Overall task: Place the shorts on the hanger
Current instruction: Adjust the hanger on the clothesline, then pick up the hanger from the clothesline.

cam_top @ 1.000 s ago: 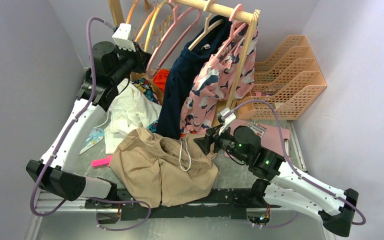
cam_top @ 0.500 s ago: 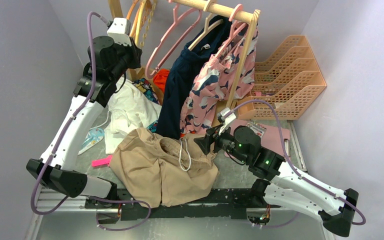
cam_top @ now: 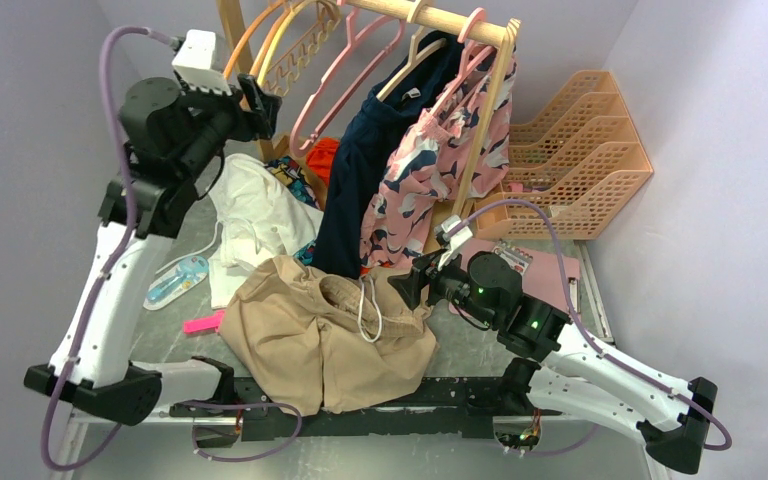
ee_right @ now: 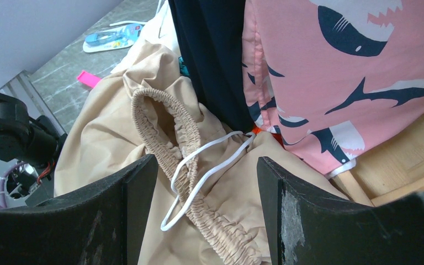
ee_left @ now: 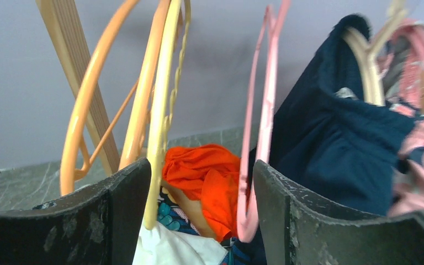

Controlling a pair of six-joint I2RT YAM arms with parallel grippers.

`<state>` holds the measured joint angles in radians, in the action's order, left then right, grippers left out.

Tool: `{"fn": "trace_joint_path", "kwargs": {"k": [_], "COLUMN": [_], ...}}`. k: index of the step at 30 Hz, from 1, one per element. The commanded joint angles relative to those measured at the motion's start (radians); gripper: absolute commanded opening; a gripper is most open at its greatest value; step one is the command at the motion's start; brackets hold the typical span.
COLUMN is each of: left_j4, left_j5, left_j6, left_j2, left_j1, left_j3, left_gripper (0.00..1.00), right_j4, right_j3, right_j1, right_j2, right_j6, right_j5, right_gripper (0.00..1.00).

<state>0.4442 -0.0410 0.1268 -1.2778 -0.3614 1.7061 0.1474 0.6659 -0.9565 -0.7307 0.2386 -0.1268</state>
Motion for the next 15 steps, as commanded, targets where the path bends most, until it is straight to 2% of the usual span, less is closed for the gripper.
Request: {"fn": "trace_joint_path", "kwargs": {"k": [1,4,9,15], "left_j4": [0.053,0.010,-0.128,-0.131], "left_j5": [0.087,0.177,0.369,0.460], "left_j6": [-0.001,-0.002,-0.002,-0.013], "left_j2": [0.075,0.110,0.149,0.086], "left_j1": [0.004,0.005,0.004,0.004], "left_j3": [0.069,0.061,-0.033,-0.034], "left_gripper": [0.73,0.74,0.73,0.72], "right_j4": [0.002,0.001,-0.006,0.004], "right_j3": [0.008,0.008,0.004,0.006], "right_j1": [0.004,0.004,0.003,0.003], "right_j2": [0.014,0.007,0.002,0.008], "right_j6": [-0.007,-0.007,-0.003,-0.002], "right_j5": [-0.005,-0.002,0.003,-0.003], "right_gripper": [0.70,0.70,0.70,0.70]}}
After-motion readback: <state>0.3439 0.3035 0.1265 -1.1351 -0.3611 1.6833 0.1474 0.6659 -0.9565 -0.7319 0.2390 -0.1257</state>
